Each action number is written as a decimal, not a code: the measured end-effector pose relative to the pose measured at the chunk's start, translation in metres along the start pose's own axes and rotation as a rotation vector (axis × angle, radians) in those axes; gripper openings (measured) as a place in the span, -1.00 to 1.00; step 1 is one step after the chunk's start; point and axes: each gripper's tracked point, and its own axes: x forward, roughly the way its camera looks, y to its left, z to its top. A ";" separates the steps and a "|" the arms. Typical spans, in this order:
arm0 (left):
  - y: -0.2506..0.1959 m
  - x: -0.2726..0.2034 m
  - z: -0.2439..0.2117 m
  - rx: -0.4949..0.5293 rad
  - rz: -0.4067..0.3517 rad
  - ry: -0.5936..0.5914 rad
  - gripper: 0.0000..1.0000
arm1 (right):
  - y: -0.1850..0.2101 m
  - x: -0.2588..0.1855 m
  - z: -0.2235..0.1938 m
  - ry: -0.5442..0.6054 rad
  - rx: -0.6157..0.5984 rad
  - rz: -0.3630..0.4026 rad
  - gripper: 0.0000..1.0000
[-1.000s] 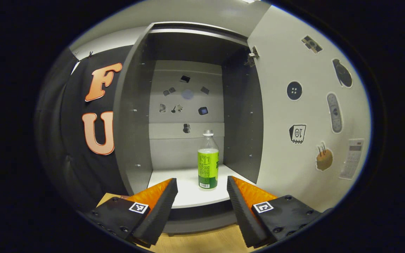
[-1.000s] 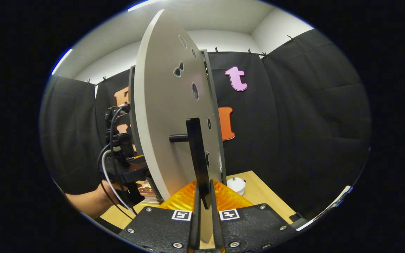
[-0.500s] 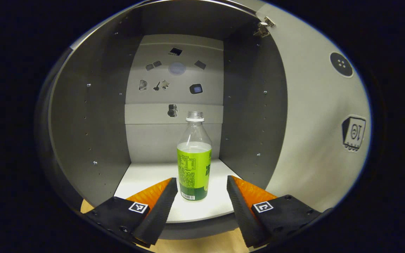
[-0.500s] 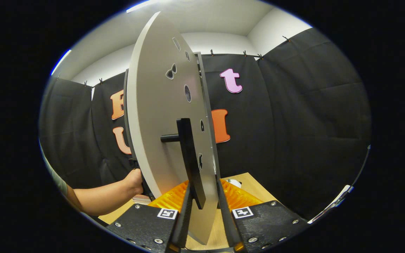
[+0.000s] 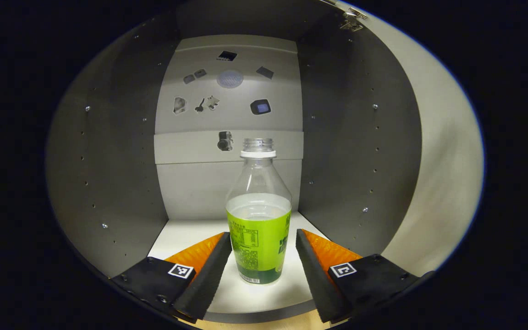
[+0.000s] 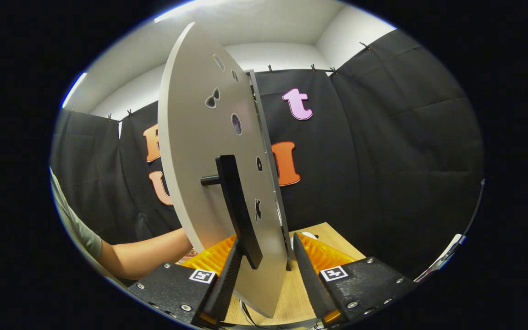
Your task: Open the cabinet door with the right hand, grasp the bottle in the cabinet with the left hand and place it on the coaster, then close the cabinet door with the right hand.
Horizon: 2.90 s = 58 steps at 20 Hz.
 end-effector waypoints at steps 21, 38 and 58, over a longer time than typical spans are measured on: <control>0.048 -0.150 0.035 0.077 0.069 -0.177 0.59 | -0.010 0.001 -0.049 0.132 -0.094 0.184 0.43; 0.109 -0.284 -0.041 0.061 0.219 -0.224 0.58 | -0.026 0.005 -0.042 0.008 -0.147 0.110 0.42; 0.196 -0.314 -0.202 0.081 0.358 -0.098 0.59 | -0.002 -0.018 -0.023 -0.050 -0.085 -0.021 0.42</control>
